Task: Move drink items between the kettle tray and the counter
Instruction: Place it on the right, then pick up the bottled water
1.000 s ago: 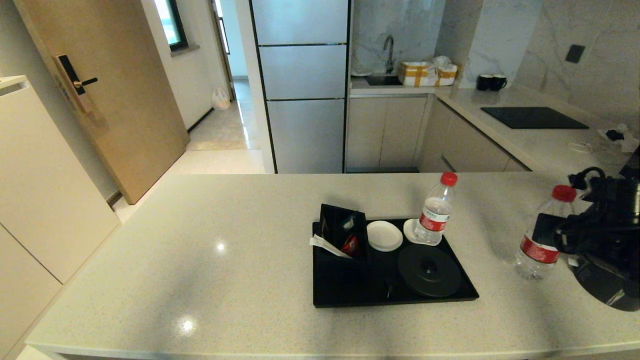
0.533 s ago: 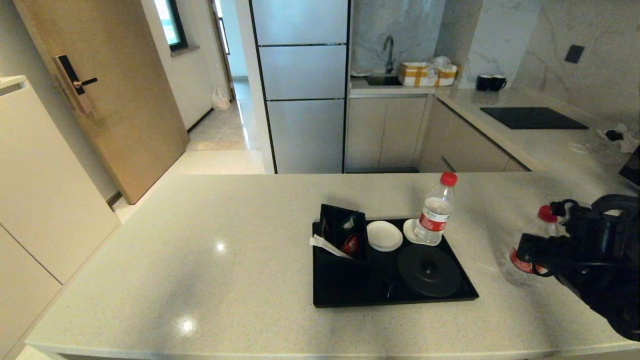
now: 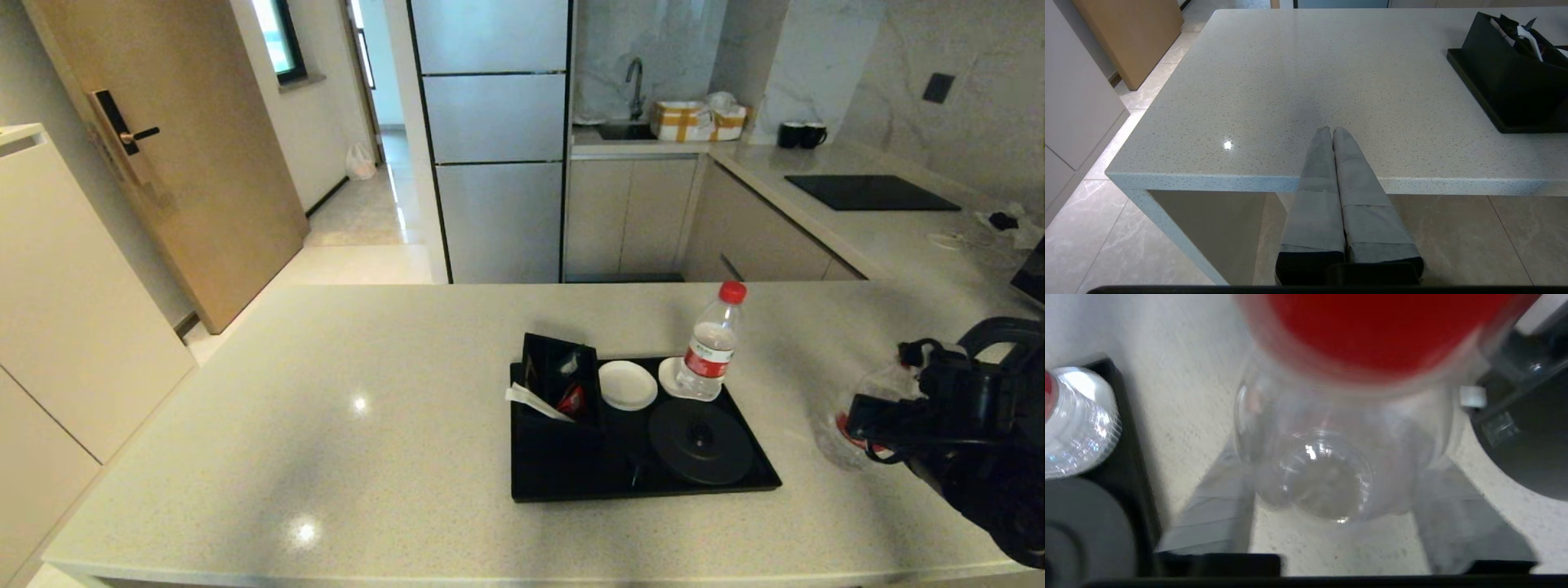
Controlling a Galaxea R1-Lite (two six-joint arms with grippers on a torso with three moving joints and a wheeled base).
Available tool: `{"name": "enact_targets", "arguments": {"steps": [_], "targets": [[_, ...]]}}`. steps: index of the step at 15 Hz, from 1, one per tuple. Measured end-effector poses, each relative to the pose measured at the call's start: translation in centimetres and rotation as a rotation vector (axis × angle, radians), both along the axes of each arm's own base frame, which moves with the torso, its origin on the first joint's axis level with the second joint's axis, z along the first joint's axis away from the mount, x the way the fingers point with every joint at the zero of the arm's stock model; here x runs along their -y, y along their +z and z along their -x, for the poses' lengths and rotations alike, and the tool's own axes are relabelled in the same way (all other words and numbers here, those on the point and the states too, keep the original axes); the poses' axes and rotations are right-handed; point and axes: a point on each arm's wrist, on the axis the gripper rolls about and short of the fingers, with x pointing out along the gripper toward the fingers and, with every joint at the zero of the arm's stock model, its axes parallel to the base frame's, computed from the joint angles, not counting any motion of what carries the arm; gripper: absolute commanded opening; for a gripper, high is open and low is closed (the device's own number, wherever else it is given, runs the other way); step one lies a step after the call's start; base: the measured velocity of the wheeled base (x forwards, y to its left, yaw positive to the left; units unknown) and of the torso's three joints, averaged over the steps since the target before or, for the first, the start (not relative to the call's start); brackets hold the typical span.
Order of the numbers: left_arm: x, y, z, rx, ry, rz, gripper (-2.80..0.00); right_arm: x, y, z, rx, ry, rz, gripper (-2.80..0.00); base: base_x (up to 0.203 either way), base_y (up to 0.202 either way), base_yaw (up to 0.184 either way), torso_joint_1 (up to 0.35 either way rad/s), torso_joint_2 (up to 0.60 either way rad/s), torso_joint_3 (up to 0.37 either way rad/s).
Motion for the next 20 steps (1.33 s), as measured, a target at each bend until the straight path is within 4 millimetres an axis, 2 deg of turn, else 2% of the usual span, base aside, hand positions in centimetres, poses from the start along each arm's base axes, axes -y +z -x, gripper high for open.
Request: {"name": "enact_targets", "arguments": {"steps": [4, 10, 15, 20], "targets": [[0.0, 0.0, 0.0, 0.0, 0.0, 0.0, -2.8, -0.2, 0.4, 0.6, 0.006, 0.014, 0.0, 0.0, 0.0, 0.0, 0.0, 0.0, 0.0, 0.0], [0.0, 0.0, 0.0, 0.0, 0.0, 0.0, -2.8, -0.4, 2.2, 2.5, 0.004, 0.069, 0.023, 0.0, 0.0, 0.0, 0.0, 0.0, 0.0, 0.0], [0.0, 0.0, 0.0, 0.0, 0.0, 0.0, -2.8, -0.8, 4.8, 5.5, -0.017, 0.154, -0.013, 0.0, 0.0, 0.0, 0.0, 0.0, 0.0, 0.0], [0.0, 0.0, 0.0, 0.0, 0.0, 0.0, -2.8, -1.9, 9.4, 10.6, 0.005, 0.26, -0.043, 0.0, 0.0, 0.0, 0.0, 0.0, 0.0, 0.0]]}}
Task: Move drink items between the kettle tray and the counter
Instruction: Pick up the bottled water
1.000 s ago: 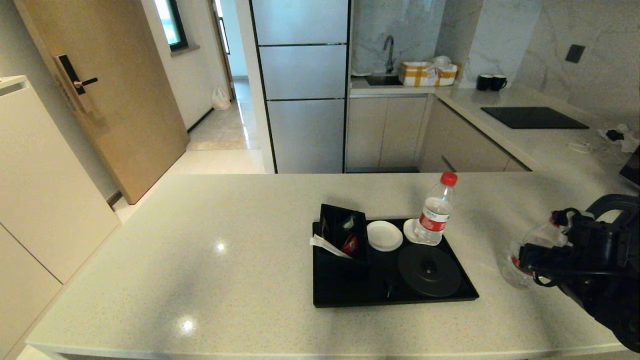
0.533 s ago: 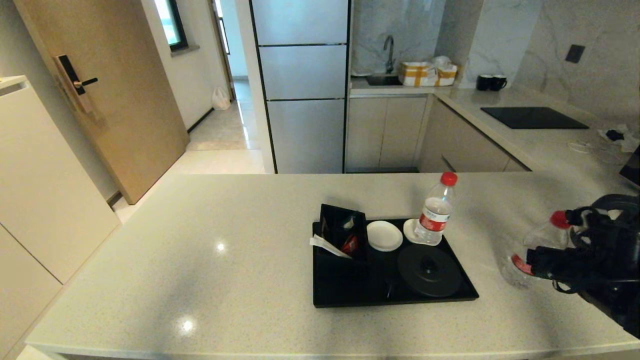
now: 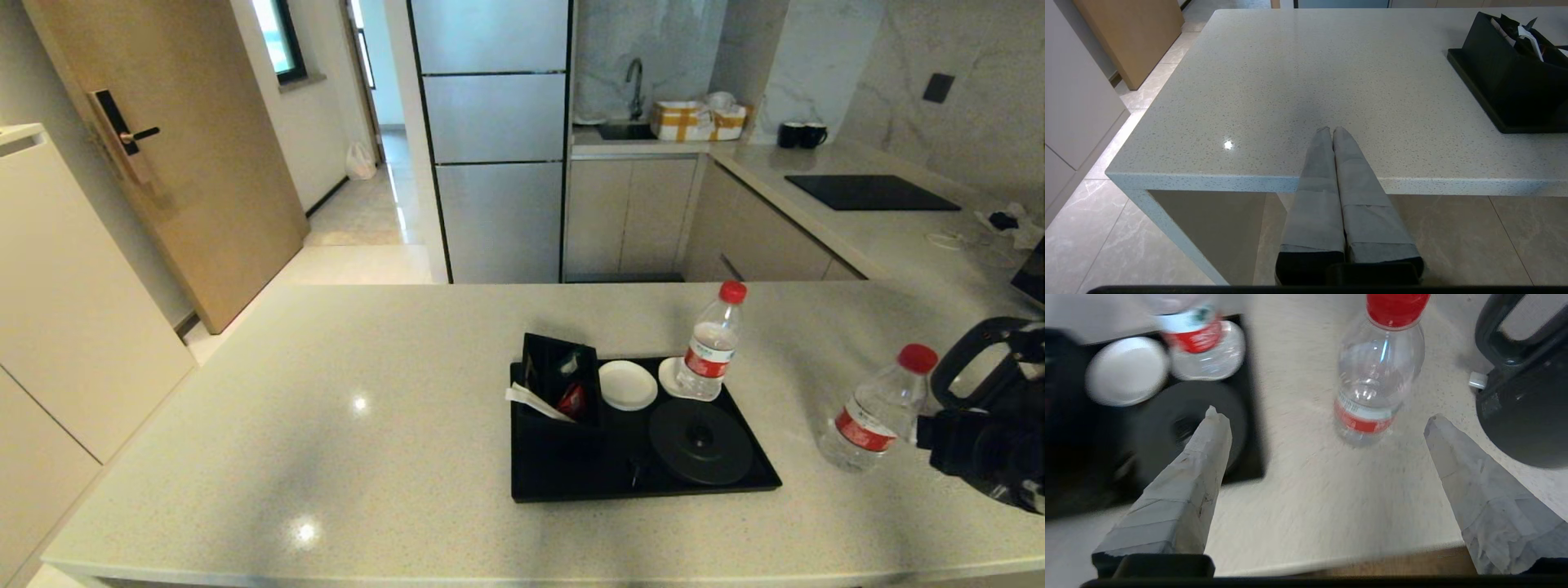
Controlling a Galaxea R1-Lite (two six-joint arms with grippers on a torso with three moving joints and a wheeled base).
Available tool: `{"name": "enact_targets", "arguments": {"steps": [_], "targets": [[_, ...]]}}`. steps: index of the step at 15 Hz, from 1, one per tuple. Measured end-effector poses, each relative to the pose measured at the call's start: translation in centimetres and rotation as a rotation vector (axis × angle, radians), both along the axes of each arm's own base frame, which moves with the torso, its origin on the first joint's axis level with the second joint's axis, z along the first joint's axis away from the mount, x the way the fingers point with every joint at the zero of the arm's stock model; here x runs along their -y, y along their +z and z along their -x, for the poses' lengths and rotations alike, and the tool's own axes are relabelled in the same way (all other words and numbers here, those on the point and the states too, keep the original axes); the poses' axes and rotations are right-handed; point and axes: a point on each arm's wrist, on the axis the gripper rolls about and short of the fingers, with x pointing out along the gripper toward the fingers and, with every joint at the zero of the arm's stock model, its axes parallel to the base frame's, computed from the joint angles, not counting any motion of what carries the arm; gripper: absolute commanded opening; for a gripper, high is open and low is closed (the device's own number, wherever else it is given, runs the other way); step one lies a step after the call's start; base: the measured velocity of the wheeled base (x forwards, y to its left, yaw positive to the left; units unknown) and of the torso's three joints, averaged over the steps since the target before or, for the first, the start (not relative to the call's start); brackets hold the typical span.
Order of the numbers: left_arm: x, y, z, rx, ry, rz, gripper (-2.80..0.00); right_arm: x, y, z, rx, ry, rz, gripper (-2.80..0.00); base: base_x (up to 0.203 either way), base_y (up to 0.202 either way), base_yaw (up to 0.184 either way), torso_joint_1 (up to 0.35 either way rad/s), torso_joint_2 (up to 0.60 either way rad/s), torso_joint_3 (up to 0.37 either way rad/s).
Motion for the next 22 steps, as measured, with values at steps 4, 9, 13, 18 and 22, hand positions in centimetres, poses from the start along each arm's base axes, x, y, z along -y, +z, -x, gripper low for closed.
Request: {"name": "enact_targets", "arguments": {"steps": [4, 9, 13, 18, 22], "targets": [[0.0, 0.0, 0.0, 0.0, 0.0, 0.0, -2.8, -0.4, 3.9, 5.4, 0.033, 0.045, -0.01, -2.8, 0.0, 0.0, 0.0, 0.0, 0.0, 0.0], [0.0, 0.0, 0.0, 0.0, 0.0, 0.0, -2.8, -0.9, 5.1, 11.1, -0.013, 0.143, 0.031, -2.8, 0.0, 0.0, 0.0, 0.0, 0.0, 0.0], [0.0, 0.0, 0.0, 0.0, 0.0, 0.0, -2.8, -1.3, 5.8, 12.3, 0.017, 0.23, 0.052, -2.8, 0.0, 0.0, 0.0, 0.0, 0.0, 0.0], [0.0, 0.0, 0.0, 0.0, 0.0, 0.0, -2.8, -2.0, 6.7, 8.1, -0.039, 0.224, 0.002, -2.8, 0.0, 0.0, 0.0, 0.0, 0.0, 0.0], [0.0, 0.0, 0.0, 0.0, 0.0, 0.0, -2.8, -4.8, 5.8, 0.1, -0.072, 0.197, 0.004, -2.8, 0.0, 0.0, 0.0, 0.0, 0.0, 0.0]]}}
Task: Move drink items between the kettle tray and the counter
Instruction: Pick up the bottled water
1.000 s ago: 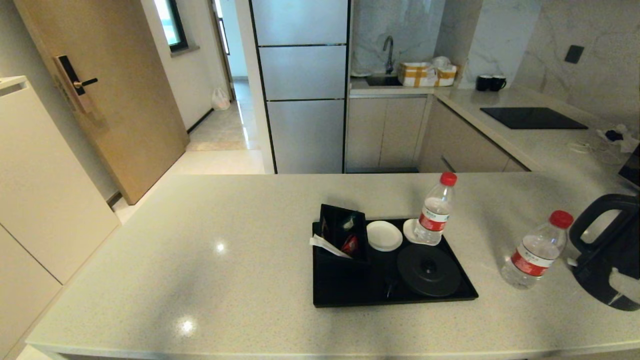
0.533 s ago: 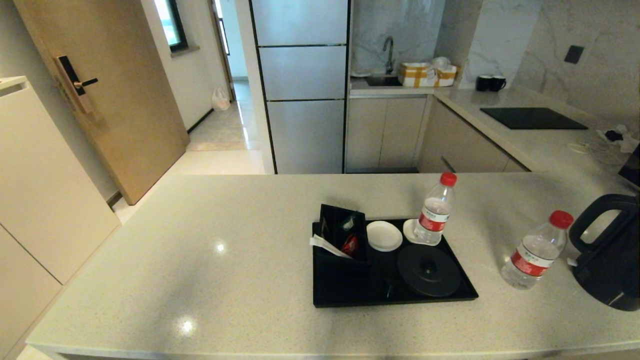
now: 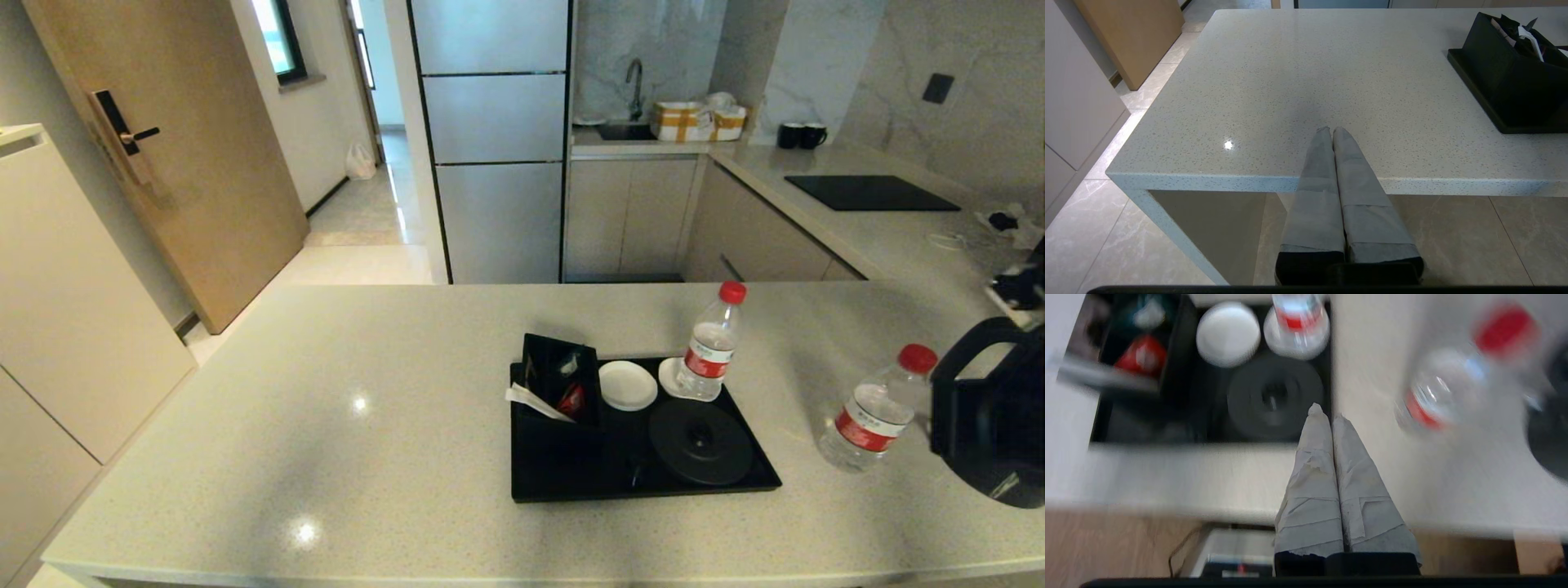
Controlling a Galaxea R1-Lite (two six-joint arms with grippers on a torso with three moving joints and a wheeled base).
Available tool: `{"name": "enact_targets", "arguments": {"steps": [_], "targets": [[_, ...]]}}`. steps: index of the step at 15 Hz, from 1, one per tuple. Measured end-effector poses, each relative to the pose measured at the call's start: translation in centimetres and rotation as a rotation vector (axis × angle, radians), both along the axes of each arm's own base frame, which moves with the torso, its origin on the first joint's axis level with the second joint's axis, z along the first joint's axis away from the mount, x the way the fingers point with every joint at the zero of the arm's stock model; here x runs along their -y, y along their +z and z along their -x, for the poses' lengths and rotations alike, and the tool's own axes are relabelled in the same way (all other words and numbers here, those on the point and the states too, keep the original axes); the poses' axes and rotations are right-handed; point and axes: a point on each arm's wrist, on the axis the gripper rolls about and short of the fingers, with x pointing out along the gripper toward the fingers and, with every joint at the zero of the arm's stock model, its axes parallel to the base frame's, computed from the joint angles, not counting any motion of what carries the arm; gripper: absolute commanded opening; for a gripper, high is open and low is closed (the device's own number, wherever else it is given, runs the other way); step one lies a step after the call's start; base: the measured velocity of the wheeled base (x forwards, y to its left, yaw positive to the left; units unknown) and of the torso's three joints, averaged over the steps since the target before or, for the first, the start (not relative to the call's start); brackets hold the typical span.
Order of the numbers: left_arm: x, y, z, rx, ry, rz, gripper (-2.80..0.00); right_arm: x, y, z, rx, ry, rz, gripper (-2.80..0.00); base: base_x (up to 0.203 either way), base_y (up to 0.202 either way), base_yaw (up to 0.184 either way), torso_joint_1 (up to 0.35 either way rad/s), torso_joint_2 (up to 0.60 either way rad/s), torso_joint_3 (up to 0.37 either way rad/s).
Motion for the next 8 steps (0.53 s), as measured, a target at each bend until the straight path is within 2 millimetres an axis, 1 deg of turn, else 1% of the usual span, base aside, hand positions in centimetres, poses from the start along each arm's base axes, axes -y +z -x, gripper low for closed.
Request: {"name": "enact_targets", "arguments": {"steps": [3, 4, 6, 8], "targets": [[0.0, 0.0, 0.0, 0.0, 0.0, 0.0, -2.8, -2.8, -0.6, -5.4, 0.039, -0.027, -0.007, -2.8, 0.0, 0.0, 0.0, 0.0, 0.0, 0.0], [0.0, 0.0, 0.0, 0.0, 0.0, 0.0, -2.8, -3.5, -1.0, -6.9, 0.034, -0.035, -0.003, 0.0, 0.0, 0.0, 0.0, 0.0, 0.0, 0.0], [0.0, 0.0, 0.0, 0.0, 0.0, 0.0, -2.8, -4.5, -1.9, -9.3, 0.022, -0.07, 0.018, 0.0, 0.0, 0.0, 0.0, 0.0, 0.0, 0.0], [0.0, 0.0, 0.0, 0.0, 0.0, 0.0, -2.8, -5.1, -3.1, -11.1, 0.025, -0.108, 0.039, 0.0, 0.0, 0.0, 0.0, 0.0, 0.0, 0.0]]}}
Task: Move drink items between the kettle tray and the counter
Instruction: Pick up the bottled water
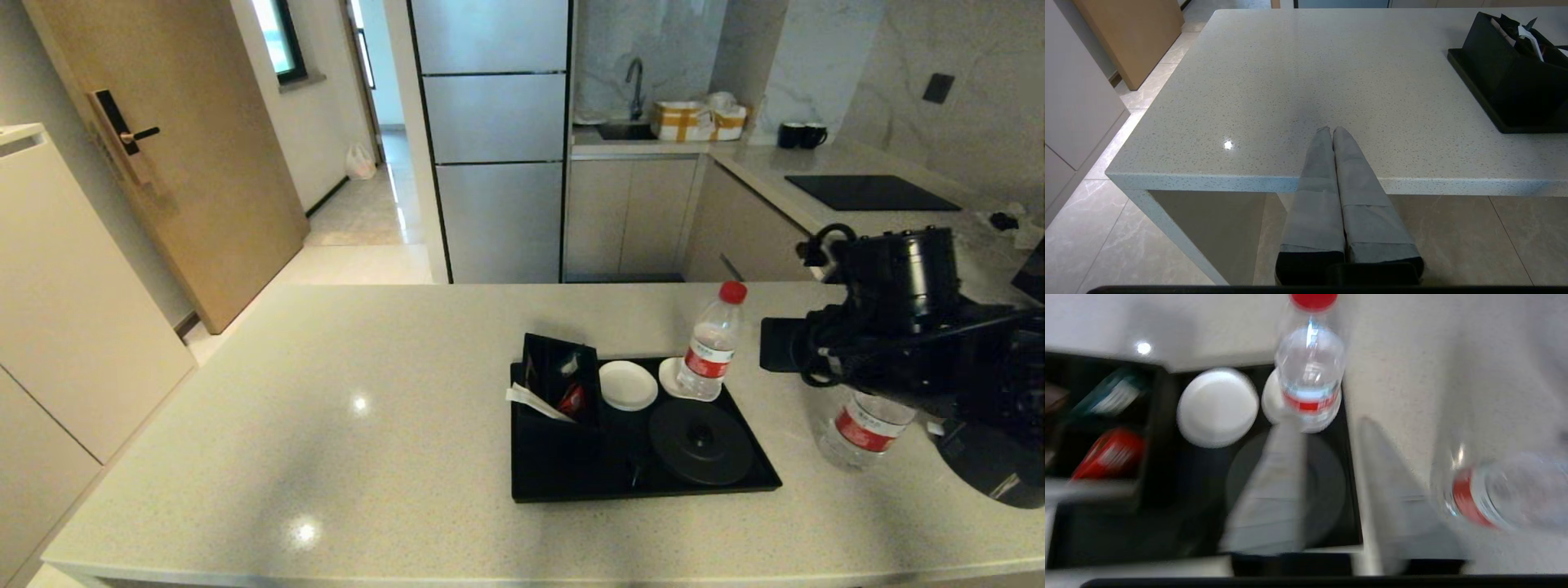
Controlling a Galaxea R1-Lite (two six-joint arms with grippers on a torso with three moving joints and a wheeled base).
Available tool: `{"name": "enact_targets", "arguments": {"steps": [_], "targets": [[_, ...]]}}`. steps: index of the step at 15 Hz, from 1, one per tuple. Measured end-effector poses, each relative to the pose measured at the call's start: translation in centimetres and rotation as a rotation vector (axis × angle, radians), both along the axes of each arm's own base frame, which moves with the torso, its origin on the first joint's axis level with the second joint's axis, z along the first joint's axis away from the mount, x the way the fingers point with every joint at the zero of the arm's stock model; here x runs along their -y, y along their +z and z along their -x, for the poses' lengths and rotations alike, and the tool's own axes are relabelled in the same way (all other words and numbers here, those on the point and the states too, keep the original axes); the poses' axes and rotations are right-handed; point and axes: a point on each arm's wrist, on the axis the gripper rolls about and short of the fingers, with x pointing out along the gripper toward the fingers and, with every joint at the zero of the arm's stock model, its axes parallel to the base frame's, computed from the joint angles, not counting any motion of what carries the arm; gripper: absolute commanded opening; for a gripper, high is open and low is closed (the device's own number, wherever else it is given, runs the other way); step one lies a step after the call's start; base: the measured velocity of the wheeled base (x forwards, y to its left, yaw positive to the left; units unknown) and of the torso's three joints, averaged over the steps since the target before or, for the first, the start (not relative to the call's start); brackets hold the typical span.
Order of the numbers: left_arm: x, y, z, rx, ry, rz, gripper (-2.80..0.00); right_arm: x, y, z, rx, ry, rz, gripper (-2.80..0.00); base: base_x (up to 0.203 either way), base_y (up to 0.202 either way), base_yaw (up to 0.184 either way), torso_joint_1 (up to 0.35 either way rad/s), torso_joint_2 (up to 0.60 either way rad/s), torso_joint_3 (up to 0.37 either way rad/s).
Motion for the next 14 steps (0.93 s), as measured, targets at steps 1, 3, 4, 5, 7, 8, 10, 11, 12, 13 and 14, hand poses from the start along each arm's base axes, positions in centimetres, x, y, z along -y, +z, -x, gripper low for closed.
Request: {"name": "enact_targets", "arguments": {"steps": [1, 3, 4, 5, 7, 8, 10, 11, 12, 13, 14], "targets": [[0.0, 0.0, 0.0, 0.0, 0.0, 0.0, -2.8, -0.3, -0.6, -0.8, 0.018, -0.011, 0.0, 0.0, 0.0, 0.0, 0.0, 0.0, 0.0, 0.0], [0.0, 0.0, 0.0, 0.0, 0.0, 0.0, -2.8, -0.5, -1.7, -1.7, 0.04, -0.032, -0.002, 0.0, 0.0, 0.0, 0.0, 0.0, 0.0, 0.0], [0.0, 0.0, 0.0, 0.0, 0.0, 0.0, -2.8, -0.6, -2.4, -1.9, 0.024, -0.036, 0.002, 0.0, 0.0, 0.0, 0.0, 0.0, 0.0, 0.0], [0.0, 0.0, 0.0, 0.0, 0.0, 0.0, -2.8, -0.7, -3.0, -2.2, 0.014, -0.038, 0.005, 0.0, 0.0, 0.0, 0.0, 0.0, 0.0, 0.0], [0.0, 0.0, 0.0, 0.0, 0.0, 0.0, -2.8, -1.0, -3.8, -2.9, 0.032, -0.039, -0.002, 0.0, 0.0, 0.0, 0.0, 0.0, 0.0, 0.0], [0.0, 0.0, 0.0, -0.001, 0.0, 0.0, -2.8, -1.1, -4.4, -3.1, 0.038, -0.039, -0.004, 0.0, 0.0, 0.0, 0.0, 0.0, 0.0, 0.0], [0.0, 0.0, 0.0, 0.0, 0.0, 0.001, -2.8, -1.3, -5.1, -3.6, 0.07, -0.041, -0.009, 0.0, 0.0, 0.0, 0.0, 0.0, 0.0, 0.0], [0.0, 0.0, 0.0, 0.0, 0.0, 0.001, -2.8, -1.4, -5.4, -4.0, 0.093, -0.042, -0.012, 0.0, 0.0, 0.0, 0.0, 0.0, 0.0, 0.0], [0.0, 0.0, 0.0, 0.0, 0.0, 0.0, -2.8, -1.6, -5.7, -4.3, 0.106, -0.04, -0.014, 0.0, 0.0, 0.0, 0.0, 0.0, 0.0, 0.0], [0.0, 0.0, 0.0, 0.0, 0.0, 0.0, -2.8, -1.7, -6.2, -4.6, 0.112, -0.04, -0.015, 0.0, 0.0, 0.0, 0.0, 0.0, 0.0, 0.0], [0.0, 0.0, 0.0, 0.0, 0.0, 0.0, -2.8, -1.9, -6.7, -5.0, 0.115, -0.04, -0.015, 0.0, 0.0, 0.0, 0.0, 0.0, 0.0, 0.0]]}}
